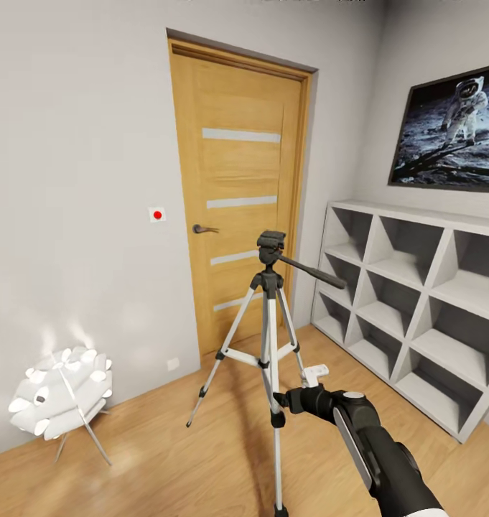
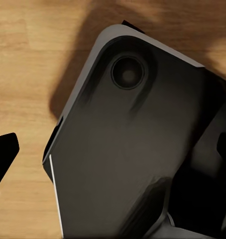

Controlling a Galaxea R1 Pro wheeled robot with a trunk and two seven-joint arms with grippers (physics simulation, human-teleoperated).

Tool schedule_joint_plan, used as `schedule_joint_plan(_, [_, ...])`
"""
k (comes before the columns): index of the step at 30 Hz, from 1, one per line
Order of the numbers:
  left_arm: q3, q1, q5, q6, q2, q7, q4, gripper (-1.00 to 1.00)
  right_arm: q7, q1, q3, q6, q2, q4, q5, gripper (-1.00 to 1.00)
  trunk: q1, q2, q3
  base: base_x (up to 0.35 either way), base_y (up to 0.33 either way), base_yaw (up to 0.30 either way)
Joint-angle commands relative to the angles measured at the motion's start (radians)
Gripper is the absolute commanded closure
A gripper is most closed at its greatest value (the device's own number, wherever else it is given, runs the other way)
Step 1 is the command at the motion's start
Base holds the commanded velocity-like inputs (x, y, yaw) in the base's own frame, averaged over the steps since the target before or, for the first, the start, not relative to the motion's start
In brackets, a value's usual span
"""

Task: Attach the digital camera to the camera tripod in the bedroom.

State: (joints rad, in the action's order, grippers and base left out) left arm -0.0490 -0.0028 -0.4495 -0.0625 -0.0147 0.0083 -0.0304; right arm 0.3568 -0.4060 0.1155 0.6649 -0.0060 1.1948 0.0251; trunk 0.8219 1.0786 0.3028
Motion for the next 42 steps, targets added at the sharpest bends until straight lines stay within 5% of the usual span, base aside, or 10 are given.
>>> schedule_joint_plan(1, [-0.005,0.000,0.002,-0.002,0.000,0.001,0.000,-1.00,0.001,-0.001,0.001,0.010,0.000,0.024,0.001,-1.00,-0.004,-0.007,-0.002,0.000,0.000,0.000])
schedule_joint_plan(10, [-0.005,0.000,0.003,-0.002,-0.001,0.001,0.000,-1.00,0.004,-0.001,-0.003,0.063,0.002,0.183,0.000,-1.00,-0.038,-0.070,-0.030,0.000,0.000,0.000])
schedule_joint_plan(42, [-0.005,0.000,0.003,-0.002,0.001,0.001,-0.002,-1.00,0.039,0.000,0.002,0.066,0.002,0.185,0.002,-1.00,-0.161,-0.294,-0.130,0.000,0.000,0.000])
